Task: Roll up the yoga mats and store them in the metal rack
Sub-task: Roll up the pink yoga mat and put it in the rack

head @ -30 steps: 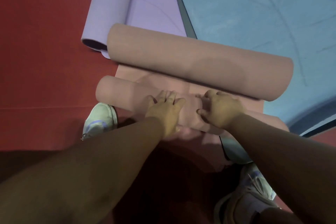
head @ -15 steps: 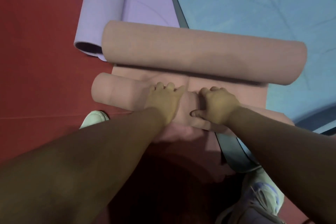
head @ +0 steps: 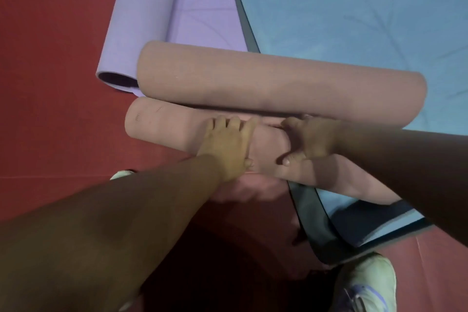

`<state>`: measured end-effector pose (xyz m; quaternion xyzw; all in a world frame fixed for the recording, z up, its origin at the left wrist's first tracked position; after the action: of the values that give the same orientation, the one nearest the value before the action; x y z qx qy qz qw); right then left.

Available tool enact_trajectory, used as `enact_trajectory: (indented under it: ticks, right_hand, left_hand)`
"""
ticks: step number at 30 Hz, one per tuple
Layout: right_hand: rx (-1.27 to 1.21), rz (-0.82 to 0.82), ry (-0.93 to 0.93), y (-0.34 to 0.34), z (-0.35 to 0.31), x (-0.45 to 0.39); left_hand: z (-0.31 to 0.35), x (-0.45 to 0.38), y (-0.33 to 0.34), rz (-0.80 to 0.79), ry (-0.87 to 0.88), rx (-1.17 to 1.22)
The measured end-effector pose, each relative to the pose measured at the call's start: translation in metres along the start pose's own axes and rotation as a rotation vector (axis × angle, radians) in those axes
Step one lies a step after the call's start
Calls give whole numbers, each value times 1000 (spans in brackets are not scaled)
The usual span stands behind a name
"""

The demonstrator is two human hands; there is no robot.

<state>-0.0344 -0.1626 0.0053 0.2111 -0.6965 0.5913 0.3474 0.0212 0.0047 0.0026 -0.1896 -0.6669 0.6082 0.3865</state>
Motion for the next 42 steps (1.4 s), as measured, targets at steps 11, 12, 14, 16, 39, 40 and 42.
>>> enact_trajectory:
  ticks: [11, 12, 14, 16, 39, 40, 42]
  right_hand:
    - [-100, 311, 7, -1, 20, 0]
    - [-135, 273, 36, -3, 22, -2]
    - [-154, 293, 70, -17, 28, -7]
    - [-138, 398, 67, -28, 27, -4]
    - [78, 210, 23, -19, 75, 19]
    - [67, 186, 31, -17, 84, 25]
    - [-38, 84, 38, -4, 101, 34]
  left_hand:
    - [-9, -33, -15, -1, 30, -76]
    - [-8, -35, -16, 13, 42, -99]
    - [-10, -37, -15, 33, 36, -81]
    - [-14, -40, -17, 66, 10, -22]
    - [18, -45, -14, -6, 115, -35]
    - [29, -45, -14, -14, 129, -34]
    - [50, -47, -13, -37, 165, -25]
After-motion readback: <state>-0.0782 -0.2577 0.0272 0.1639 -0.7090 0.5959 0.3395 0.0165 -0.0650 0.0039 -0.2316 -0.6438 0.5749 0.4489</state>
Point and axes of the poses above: each hand's wrist, its own x-axis away from the middle knuckle, its own y-axis out of the palm, z = x × y, the point moved 7 cm from there along -x, towards the middle knuckle, and after that the axes turned 2 degrees about x, right-handed, at the moved point
